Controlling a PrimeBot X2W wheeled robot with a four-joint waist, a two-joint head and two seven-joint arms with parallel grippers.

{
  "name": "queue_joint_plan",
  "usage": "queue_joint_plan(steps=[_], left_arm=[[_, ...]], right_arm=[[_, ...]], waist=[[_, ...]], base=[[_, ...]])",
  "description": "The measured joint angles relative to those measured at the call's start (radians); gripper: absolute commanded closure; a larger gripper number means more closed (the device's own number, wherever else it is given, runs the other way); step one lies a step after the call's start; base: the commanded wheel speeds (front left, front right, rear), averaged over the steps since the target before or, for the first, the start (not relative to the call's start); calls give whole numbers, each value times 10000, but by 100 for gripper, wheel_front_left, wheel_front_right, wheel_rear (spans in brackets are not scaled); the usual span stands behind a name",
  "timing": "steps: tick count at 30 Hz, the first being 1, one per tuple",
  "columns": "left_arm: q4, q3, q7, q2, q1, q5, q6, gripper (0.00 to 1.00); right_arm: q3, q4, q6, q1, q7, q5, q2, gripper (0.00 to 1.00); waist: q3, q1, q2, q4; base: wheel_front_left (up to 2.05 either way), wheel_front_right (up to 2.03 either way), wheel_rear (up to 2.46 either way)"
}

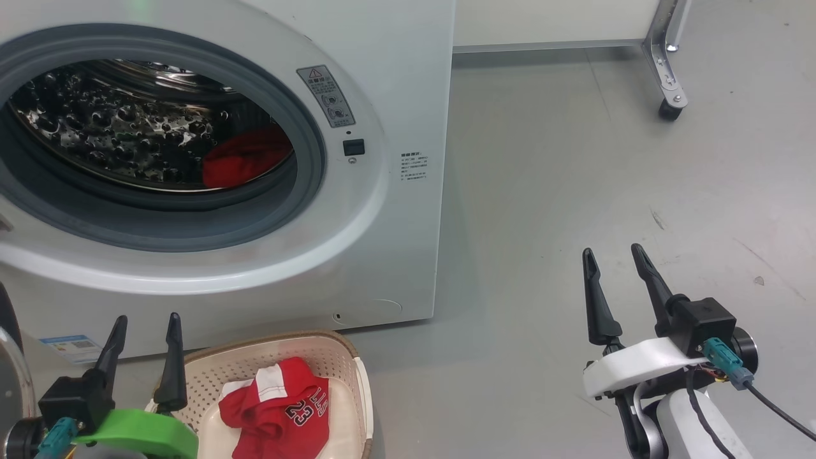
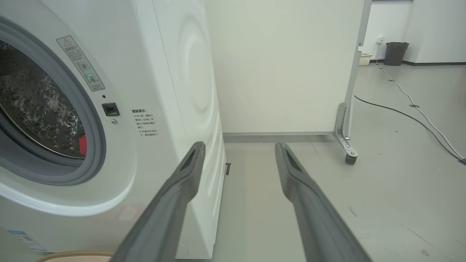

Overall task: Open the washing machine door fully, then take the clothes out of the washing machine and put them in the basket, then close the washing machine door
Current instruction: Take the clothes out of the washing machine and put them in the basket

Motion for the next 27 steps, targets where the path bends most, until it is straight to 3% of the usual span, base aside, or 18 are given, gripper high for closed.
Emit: queue_joint_plan(steps=[16,27], left_arm=[[-575,56,0,-125,348,221,-2,0],[-336,-113,0,-186,314,130,-35,0]], right_arm=[[-44,-198,50,122,0,-96,4,0],[228,-219,27,222,0,-15,8,0]], waist=[[156,0,0,-35],[902,1,0,-80]], base=[[0,0,0],[0,0,0]])
